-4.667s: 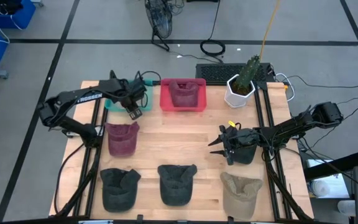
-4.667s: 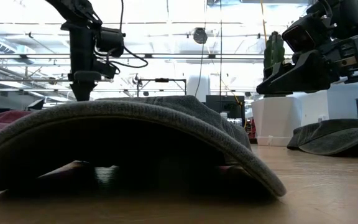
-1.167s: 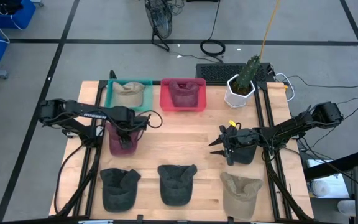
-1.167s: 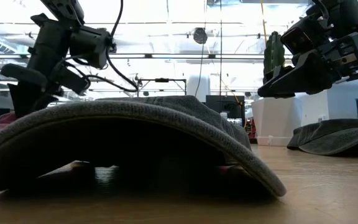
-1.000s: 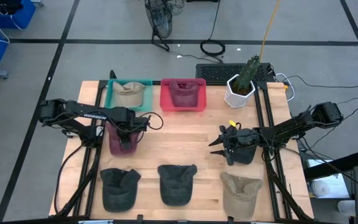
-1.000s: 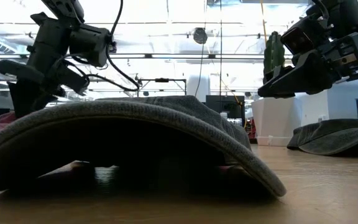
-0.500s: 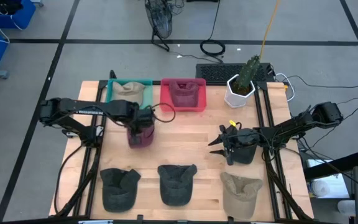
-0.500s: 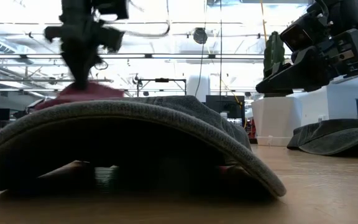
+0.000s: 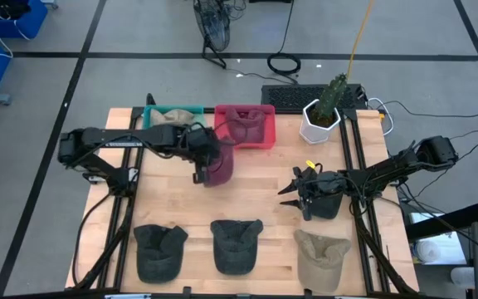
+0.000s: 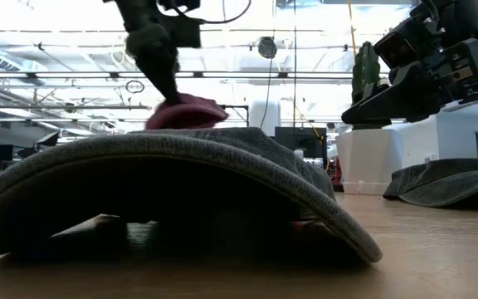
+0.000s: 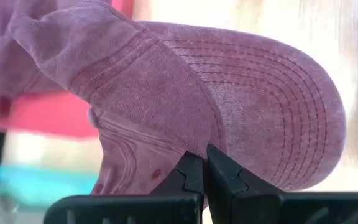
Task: Pick & Place hat
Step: Put the red cap into the red bin
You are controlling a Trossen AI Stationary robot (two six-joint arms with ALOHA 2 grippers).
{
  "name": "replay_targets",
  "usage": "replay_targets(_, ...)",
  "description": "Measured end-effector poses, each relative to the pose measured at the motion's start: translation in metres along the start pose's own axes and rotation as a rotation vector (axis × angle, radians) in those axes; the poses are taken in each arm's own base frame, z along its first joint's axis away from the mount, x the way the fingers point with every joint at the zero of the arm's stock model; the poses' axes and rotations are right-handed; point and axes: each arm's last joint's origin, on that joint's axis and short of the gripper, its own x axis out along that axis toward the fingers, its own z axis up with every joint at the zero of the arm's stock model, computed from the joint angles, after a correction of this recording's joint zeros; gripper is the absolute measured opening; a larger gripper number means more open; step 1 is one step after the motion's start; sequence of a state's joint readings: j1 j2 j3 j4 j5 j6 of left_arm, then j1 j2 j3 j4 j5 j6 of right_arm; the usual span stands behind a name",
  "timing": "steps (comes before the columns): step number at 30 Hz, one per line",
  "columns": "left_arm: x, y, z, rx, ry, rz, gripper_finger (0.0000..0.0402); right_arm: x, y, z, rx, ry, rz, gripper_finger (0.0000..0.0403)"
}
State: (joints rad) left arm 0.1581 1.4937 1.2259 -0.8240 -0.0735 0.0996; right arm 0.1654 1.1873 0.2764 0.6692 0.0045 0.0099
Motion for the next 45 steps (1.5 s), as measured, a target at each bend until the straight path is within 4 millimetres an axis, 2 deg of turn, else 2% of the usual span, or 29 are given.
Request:
replay_targets(5,0.035,-0.003,0.013,0.014,-0.016,-0.013,0.0016,0.0,0.0,0.0,-0.003,-0.003,-0.003,0.0144)
replay_targets(10,0.067,-0.006,0.02,0.03,-0.029,-0.06,0.0005,0.0,0.0,0.0,-0.003,0.0,-0.003,0.0144)
replay_targets(16,0.087,-0.009,0.031,0.032,-0.088,-0.084,0.0019,0.0,-0.001,0.0,-0.003,0.003,-0.035,0.0144)
replay_targets(22,0.089,-0.011,0.042,0.027,-0.191,-0.082,0.0008,0.0,-0.002,-0.001,0.002,0.012,-0.051,0.0144)
replay_targets(32,0.088,-0.011,0.041,0.004,-0.177,-0.067,0.0105,0.0,-0.002,-0.002,0.008,0.022,-0.049,0.0144)
replay_targets(37,0.081,-0.008,0.039,0.016,-0.162,-0.003,0.0135,0.0,-0.002,-0.002,0.027,0.017,-0.049,0.0144)
replay_targets(41,0.065,-0.001,0.035,-0.043,-0.177,0.046,0.0131,0.0,-0.002,0.002,0.066,-0.025,-0.05,0.0144)
replay_targets(45,0.057,0.006,0.024,-0.091,-0.314,0.075,0.0104,0.0,-0.002,0.008,0.108,-0.083,-0.047,0.0144)
